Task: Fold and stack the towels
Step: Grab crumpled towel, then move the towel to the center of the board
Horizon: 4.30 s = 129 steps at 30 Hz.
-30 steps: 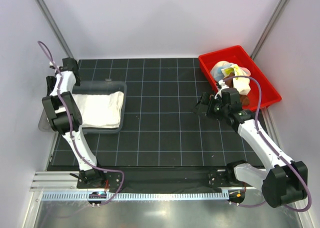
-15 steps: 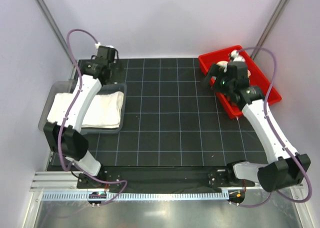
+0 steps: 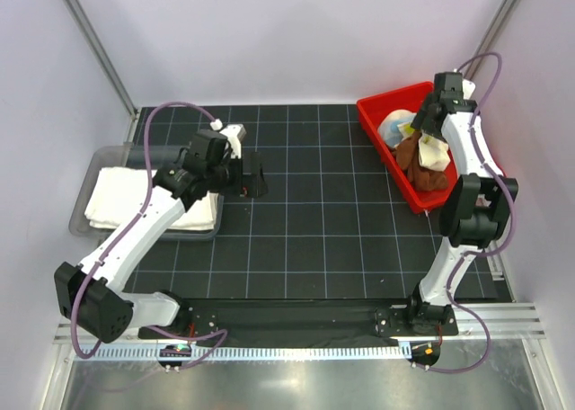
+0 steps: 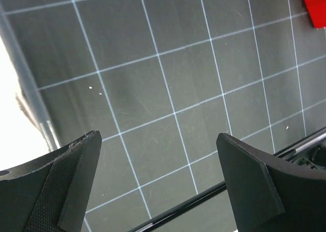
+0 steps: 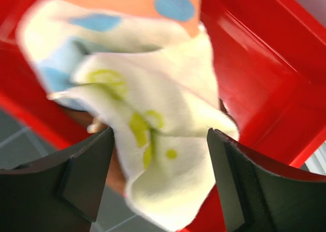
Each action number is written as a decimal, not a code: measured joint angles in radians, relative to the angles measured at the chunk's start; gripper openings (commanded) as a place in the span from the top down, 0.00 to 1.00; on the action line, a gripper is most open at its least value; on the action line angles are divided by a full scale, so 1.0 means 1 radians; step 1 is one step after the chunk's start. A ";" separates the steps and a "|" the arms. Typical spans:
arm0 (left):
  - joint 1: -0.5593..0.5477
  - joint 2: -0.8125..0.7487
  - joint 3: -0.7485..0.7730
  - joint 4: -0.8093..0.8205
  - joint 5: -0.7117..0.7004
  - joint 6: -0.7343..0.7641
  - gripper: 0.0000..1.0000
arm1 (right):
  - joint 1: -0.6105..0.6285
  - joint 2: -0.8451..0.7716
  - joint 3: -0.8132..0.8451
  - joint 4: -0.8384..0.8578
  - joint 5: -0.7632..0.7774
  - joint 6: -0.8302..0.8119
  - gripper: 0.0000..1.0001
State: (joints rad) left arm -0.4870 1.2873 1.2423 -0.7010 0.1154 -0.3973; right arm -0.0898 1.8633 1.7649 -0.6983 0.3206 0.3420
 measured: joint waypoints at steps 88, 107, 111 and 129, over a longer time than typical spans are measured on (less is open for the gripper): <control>0.011 -0.127 0.250 0.106 0.395 0.072 0.12 | 0.494 -0.566 0.092 0.393 -1.302 0.240 0.99; 0.004 0.135 0.184 -0.032 0.242 0.066 0.19 | 0.449 -0.585 -0.751 -0.103 -0.417 0.071 0.91; -0.030 0.217 0.159 0.067 0.296 0.066 0.18 | 0.441 -0.545 -0.649 0.003 -0.444 0.131 0.87; -0.065 0.599 0.403 0.304 0.224 0.114 0.22 | 0.358 -0.251 -0.387 0.080 -0.441 0.296 0.43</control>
State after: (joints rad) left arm -0.5518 1.8866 1.6451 -0.3973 0.3397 -0.2832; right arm 0.2680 1.6119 1.3777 -0.6178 -0.1207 0.6380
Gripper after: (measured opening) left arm 0.783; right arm 0.575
